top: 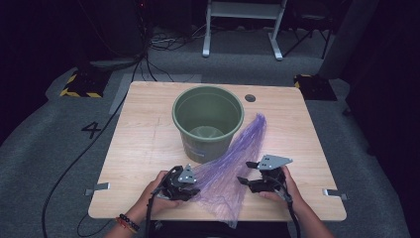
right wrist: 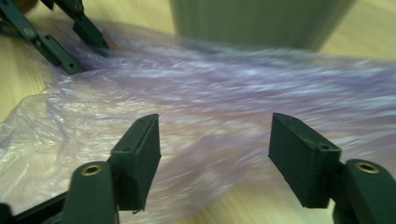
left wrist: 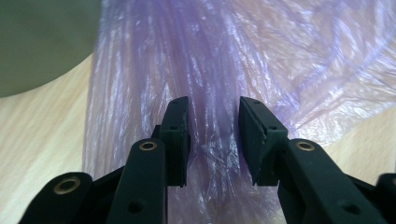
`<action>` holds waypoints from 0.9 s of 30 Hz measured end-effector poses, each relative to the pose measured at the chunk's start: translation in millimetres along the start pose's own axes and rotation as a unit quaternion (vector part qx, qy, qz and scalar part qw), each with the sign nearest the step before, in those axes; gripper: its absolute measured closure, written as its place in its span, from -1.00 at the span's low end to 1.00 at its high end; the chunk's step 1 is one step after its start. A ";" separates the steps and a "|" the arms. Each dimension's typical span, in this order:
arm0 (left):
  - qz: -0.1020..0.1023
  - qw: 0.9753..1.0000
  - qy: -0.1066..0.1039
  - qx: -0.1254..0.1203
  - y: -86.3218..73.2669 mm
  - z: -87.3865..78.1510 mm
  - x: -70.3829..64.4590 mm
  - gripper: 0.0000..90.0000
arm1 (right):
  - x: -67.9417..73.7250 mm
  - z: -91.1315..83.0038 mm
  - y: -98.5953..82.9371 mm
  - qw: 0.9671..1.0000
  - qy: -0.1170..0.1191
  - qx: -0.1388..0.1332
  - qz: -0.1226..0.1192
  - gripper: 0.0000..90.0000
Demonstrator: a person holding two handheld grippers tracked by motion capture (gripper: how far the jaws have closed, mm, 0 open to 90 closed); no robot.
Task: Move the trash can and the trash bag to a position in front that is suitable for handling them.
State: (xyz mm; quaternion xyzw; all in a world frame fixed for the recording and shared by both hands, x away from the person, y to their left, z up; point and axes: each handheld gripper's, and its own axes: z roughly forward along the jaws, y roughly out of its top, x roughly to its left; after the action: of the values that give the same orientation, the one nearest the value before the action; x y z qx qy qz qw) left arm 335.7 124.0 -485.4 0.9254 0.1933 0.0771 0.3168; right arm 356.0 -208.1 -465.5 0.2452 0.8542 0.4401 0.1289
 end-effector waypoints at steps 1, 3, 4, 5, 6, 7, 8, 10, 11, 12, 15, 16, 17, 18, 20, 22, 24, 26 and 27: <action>0.011 1.000 -0.005 -0.004 -6.1 -3.8 5.5 0.41 | -7.0 -7.1 1.1 1.000 -0.013 -0.011 0.008 -0.29; 0.015 1.000 -0.011 -0.012 -13.1 -7.3 11.7 0.35 | -16.5 -11.5 2.3 0.999 -0.030 -0.020 0.014 -0.29; 0.015 1.000 -0.011 -0.012 -13.1 -7.3 11.7 0.32 | -21.9 -12.6 2.8 0.999 -0.037 -0.024 0.020 -0.29; 0.003 1.000 -0.013 -0.018 -19.6 -10.4 19.4 0.32 | -27.4 -12.8 2.9 0.998 -0.050 -0.023 0.021 -0.29; 0.003 1.000 -0.013 -0.018 -19.6 -10.4 19.4 0.33 | -27.4 -12.8 2.9 0.998 -0.050 -0.023 0.021 -0.29; -0.004 1.000 -0.009 -0.020 -21.9 -11.7 22.8 0.32 | -37.9 -10.8 1.2 0.997 -0.071 -0.020 0.026 -0.26; -0.016 1.000 0.003 -0.019 -26.2 -15.1 28.6 0.32 | -43.2 -8.8 -0.4 0.997 -0.073 -0.016 0.031 -0.26; -0.024 0.999 0.011 -0.020 -29.4 -17.4 33.0 0.30 | -51.2 -4.0 -3.5 0.996 -0.080 -0.005 0.043 -0.25; -0.024 0.999 0.011 -0.020 -29.4 -17.4 33.0 0.30 | -51.2 -4.0 -3.5 0.996 -0.080 -0.005 0.043 -0.25; -0.029 0.999 0.017 -0.020 -31.9 -19.2 36.2 0.30 | -54.0 -2.0 -4.9 0.996 -0.079 -0.001 0.048 -0.25; -0.049 0.998 0.032 -0.021 -40.6 -25.2 46.6 0.26 | -58.2 2.3 -9.4 0.995 -0.079 0.013 0.054 -0.24; -0.053 0.998 0.036 -0.022 -43.0 -26.6 49.1 0.24 | -58.5 3.0 -10.2 0.995 -0.079 0.015 0.053 -0.24; -0.053 0.998 0.036 -0.022 -43.0 -26.6 49.1 0.20 | -58.5 3.0 -10.2 0.995 -0.079 0.015 0.053 -0.24; -0.068 0.996 0.041 -0.030 -47.4 -29.1 53.2 0.14 | -59.6 5.0 -12.3 0.995 -0.078 0.022 0.054 -0.24; -0.078 0.995 0.038 -0.045 -50.9 -33.1 55.5 -0.09 | -61.3 8.0 -15.9 0.995 -0.073 0.028 0.059 -0.22; -0.083 0.995 0.033 -0.051 -51.5 -35.6 56.0 -0.37 | -62.1 9.6 -17.9 0.995 -0.071 0.033 0.063 -0.22; -0.091 0.992 0.035 -0.078 -53.5 -48.0 56.5 -0.48 | -63.1 13.8 -22.8 0.994 -0.073 0.048 0.064 -0.20; -0.097 0.991 0.036 -0.086 -54.6 -51.5 57.2 -0.56 | -63.2 14.6 -23.8 0.994 -0.076 0.050 0.065 -0.19; -0.112 0.987 0.042 -0.103 -58.5 -60.3 60.5 -0.64 | -64.1 15.5 -25.4 0.993 -0.078 0.053 0.068 -0.19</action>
State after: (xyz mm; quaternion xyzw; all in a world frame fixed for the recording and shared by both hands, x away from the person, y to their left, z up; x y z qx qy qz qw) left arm 356.9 224.5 -472.7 0.8562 0.2994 0.0994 0.4091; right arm 409.2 -244.1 -494.9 0.3426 0.8451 0.3814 0.1514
